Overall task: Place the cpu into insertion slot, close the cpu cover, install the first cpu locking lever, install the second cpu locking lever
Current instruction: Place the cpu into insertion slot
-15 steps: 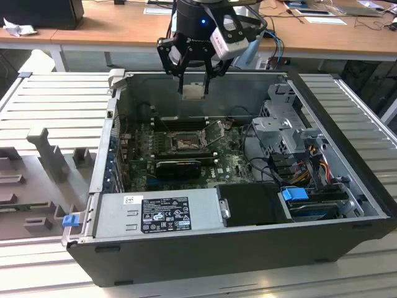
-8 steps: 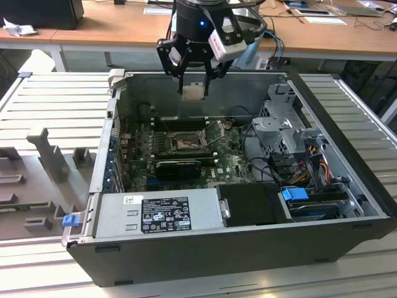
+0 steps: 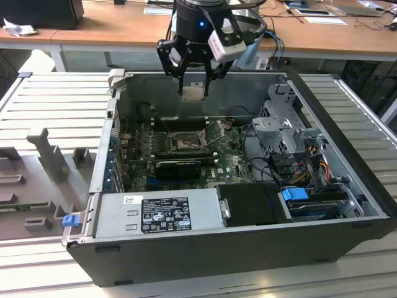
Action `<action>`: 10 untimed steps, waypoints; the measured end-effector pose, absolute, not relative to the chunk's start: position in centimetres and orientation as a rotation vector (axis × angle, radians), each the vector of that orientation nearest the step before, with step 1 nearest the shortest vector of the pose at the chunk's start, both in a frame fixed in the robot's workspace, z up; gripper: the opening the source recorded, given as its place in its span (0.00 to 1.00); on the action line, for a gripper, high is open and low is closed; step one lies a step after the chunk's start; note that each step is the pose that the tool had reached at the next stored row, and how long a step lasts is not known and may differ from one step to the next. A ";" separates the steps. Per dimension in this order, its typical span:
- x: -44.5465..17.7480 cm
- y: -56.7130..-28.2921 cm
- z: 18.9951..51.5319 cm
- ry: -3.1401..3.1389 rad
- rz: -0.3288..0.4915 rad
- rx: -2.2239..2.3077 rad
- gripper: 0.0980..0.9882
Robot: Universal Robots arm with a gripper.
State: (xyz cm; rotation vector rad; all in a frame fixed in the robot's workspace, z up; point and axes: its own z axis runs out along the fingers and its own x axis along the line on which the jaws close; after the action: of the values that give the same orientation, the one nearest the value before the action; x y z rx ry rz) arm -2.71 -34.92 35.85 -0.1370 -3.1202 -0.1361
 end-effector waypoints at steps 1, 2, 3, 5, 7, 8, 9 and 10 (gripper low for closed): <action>-2.7 -34.9 35.8 -3.120 -0.136 -0.154 0.48; -2.7 -34.9 35.8 -3.120 -0.136 -0.163 0.48; -2.7 -34.9 35.8 -3.119 -0.136 -0.173 0.48; -2.7 -34.9 35.8 -3.119 -0.136 -0.188 0.48; -2.7 -34.9 35.8 -3.119 -0.137 -0.196 0.48; -2.7 -34.9 35.8 -3.119 -0.137 -0.199 0.48; -2.7 -34.9 35.8 -3.118 -0.137 -0.204 0.48; -2.7 -34.9 35.8 -3.118 -0.137 -0.213 0.48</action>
State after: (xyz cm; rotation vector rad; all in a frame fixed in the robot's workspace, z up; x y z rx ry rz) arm -2.70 -34.92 35.82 -0.2132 -3.1181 -0.1366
